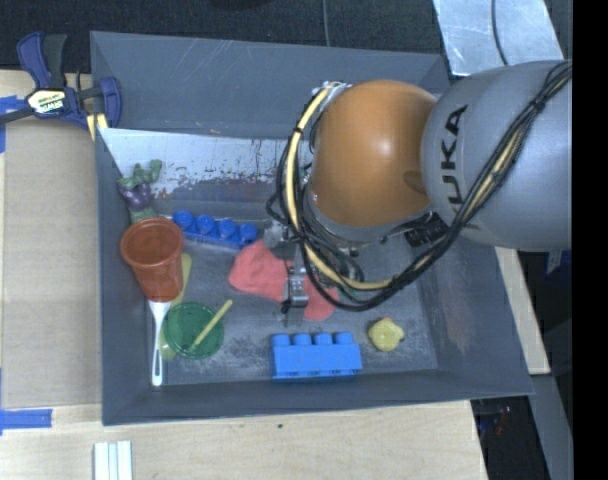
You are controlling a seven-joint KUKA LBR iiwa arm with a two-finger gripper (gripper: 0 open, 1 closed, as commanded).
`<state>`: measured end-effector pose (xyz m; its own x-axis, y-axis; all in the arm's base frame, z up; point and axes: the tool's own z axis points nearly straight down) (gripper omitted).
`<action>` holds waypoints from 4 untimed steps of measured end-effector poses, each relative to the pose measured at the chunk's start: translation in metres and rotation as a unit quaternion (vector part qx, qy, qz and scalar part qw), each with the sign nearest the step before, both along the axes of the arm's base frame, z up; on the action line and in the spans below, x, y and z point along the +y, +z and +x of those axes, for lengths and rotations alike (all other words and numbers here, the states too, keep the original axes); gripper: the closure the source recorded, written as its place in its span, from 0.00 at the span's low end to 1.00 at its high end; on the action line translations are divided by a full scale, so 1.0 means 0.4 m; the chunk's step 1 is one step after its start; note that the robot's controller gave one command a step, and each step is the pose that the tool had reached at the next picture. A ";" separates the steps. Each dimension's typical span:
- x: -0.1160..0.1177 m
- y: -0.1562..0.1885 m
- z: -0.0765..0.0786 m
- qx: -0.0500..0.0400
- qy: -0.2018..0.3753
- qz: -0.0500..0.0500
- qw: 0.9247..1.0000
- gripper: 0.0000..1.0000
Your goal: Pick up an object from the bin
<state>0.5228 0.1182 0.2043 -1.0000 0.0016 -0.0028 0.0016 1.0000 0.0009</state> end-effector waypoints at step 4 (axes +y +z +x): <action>-0.094 -0.333 0.079 -0.006 -0.161 0.002 0.987 0.00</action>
Offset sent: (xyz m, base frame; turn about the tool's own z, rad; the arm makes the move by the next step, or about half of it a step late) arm 0.0423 -0.0440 -0.1343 0.2099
